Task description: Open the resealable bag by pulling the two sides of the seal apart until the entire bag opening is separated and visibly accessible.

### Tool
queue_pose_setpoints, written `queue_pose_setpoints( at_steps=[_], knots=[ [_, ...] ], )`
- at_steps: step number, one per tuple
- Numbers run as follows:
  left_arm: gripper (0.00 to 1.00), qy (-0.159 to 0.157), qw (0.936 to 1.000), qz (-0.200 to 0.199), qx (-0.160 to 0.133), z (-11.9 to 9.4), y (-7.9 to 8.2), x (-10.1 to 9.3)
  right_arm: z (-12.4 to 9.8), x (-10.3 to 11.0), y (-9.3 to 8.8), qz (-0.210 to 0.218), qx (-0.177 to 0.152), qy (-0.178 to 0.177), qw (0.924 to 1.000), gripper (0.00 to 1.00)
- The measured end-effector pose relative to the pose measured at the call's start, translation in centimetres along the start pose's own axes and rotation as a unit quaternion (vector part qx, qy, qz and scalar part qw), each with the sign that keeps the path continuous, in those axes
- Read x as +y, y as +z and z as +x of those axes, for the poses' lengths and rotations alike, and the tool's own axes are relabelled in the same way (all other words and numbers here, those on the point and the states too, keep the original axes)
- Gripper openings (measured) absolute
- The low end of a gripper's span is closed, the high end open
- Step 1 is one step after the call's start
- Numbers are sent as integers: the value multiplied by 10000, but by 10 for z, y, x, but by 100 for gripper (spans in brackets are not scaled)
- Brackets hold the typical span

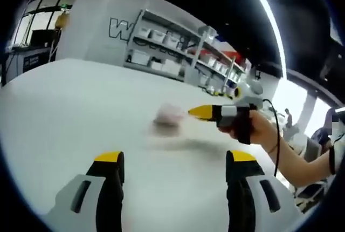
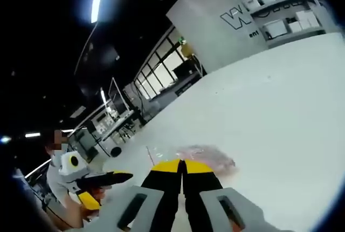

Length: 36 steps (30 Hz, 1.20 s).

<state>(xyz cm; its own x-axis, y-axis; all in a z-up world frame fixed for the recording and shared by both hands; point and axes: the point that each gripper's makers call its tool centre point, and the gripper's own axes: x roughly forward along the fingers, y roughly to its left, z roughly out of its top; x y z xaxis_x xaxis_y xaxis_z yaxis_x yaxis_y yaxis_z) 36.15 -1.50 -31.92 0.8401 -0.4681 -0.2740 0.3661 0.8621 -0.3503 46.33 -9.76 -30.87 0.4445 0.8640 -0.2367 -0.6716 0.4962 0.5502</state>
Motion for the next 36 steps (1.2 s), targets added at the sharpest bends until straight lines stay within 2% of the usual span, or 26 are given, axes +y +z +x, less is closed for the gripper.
queue_pose_setpoints(
  at_steps=[3, 10, 17, 22, 36],
  knots=[
    [69, -106, 9999, 47, 38, 3, -2, -4, -1, 2, 0, 22, -6, 32, 10000, 0],
    [68, -115, 9999, 57, 26, 6, -4, -8, -3, 5, -2, 104, -34, 97, 9999, 0],
    [65, -112, 9994, -249, -199, 10, 8, -4, -4, 8, -3, 138, -80, 150, 9998, 0],
    [62, -233, 9977, -531, -339, 13, 18, -5, -5, 8, -4, 185, -90, 172, 9996, 0],
    [55, -413, 9963, -666, -364, 18, 19, -12, -8, 15, -5, 218, -101, 244, 9994, 0]
  ],
)
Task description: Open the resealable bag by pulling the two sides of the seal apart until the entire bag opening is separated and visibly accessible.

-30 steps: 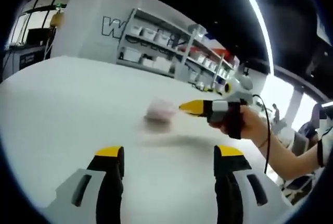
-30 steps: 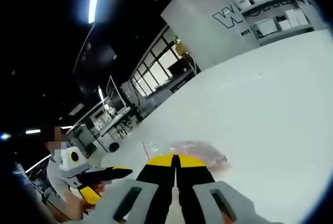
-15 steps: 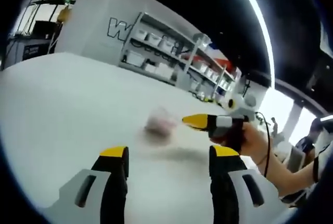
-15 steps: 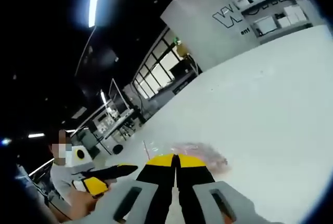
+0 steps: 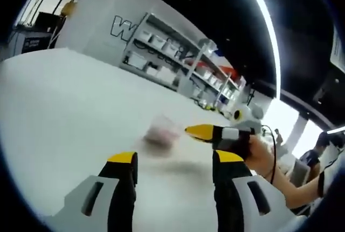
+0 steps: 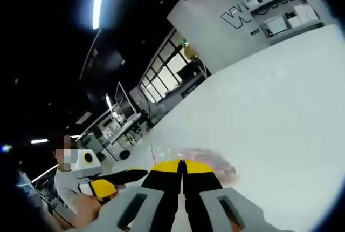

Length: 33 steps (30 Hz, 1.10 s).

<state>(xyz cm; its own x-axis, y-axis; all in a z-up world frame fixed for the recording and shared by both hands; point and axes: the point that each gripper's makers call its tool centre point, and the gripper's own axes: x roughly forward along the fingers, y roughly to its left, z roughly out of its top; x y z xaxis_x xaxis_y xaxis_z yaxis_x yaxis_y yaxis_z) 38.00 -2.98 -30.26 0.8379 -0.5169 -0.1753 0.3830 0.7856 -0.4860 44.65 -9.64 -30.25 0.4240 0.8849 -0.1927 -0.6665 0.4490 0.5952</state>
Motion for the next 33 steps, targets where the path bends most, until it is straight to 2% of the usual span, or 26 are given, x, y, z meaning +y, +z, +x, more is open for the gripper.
queue_pose_setpoints(
  at_steps=[8, 13, 20, 23, 33],
  knots=[
    [49, -107, 9999, -83, 4, 5, -1, -2, -1, 4, -2, 27, -11, 51, 10000, 0],
    [45, -220, 9993, -299, -46, 5, 0, -4, -3, 7, -3, 75, -27, 89, 9999, 0],
    [40, -169, 9994, -288, 11, 6, -1, -1, -4, 8, -5, 120, -46, 111, 9999, 0],
    [35, -245, 9993, -299, -17, 8, 0, -3, -4, 9, -6, 142, -54, 127, 9998, 0],
    [34, -208, 9993, -306, 48, 10, -4, -2, -5, 13, -8, 148, -42, 173, 9997, 0]
  ],
)
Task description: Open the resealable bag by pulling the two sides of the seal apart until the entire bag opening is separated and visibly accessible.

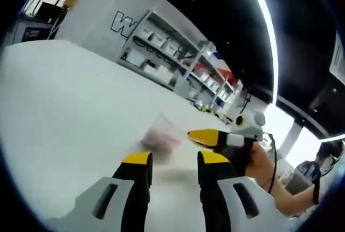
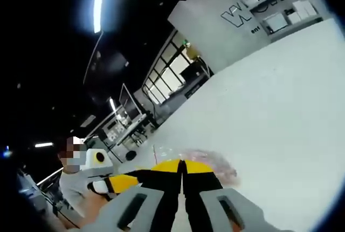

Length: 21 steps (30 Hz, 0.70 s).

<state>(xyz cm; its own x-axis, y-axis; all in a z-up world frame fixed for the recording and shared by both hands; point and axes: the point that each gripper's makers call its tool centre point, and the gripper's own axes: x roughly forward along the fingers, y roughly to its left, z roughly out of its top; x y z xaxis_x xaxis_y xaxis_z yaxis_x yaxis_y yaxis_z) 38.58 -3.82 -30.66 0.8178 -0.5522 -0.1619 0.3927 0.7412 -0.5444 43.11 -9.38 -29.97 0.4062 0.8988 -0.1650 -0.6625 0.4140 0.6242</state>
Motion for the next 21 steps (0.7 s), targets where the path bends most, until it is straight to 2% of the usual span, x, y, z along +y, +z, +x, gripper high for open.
queue_pose_setpoints(
  at_steps=[15, 21],
  knots=[
    [31, -10, 9998, -126, -134, 2, 8, 1, -1, 2, -1, 32, 3, 35, 10000, 0],
    [28, -114, 9996, -164, -188, 3, 10, -3, -1, 4, -2, 44, 10, 71, 10000, 0]
  ],
)
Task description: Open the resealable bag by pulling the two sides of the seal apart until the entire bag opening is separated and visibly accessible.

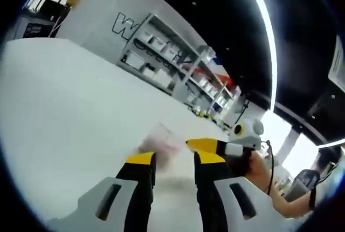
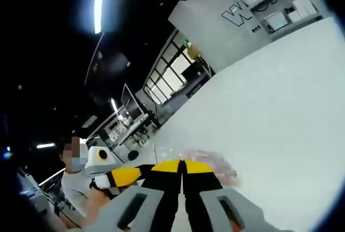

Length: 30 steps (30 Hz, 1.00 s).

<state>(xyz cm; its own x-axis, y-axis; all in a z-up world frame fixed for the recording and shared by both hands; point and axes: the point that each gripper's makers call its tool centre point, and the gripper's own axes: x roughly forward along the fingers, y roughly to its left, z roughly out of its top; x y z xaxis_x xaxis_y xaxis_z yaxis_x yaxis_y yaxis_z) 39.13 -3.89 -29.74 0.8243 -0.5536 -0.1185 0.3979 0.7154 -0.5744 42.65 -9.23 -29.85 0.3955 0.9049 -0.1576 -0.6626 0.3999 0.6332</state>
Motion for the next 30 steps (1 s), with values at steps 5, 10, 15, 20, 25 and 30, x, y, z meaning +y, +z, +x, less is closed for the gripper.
queue_pose_setpoints(
  at_steps=[5, 10, 15, 20, 25, 30],
  knots=[
    [25, 7, 10000, -3, -18, 1, 0, 1, 0, 2, -2, 16, 10, 28, 10000, 0],
    [25, 67, 10000, 36, -14, 4, 1, 3, -1, 4, -4, 7, 38, 50, 10000, 0],
    [25, 55, 10000, 11, -47, 6, 0, 2, -1, 6, -6, -2, 75, 90, 9999, 0],
    [25, 93, 9999, 10, -50, 7, 1, 3, -1, 7, -7, -16, 93, 102, 9999, 0],
    [23, 171, 9998, 29, -84, 7, 1, 5, 0, 9, -8, -21, 126, 142, 9998, 0],
    [19, 189, 9997, 10, -120, 9, 1, 5, 1, 10, -8, -33, 122, 142, 9998, 0]
  ],
)
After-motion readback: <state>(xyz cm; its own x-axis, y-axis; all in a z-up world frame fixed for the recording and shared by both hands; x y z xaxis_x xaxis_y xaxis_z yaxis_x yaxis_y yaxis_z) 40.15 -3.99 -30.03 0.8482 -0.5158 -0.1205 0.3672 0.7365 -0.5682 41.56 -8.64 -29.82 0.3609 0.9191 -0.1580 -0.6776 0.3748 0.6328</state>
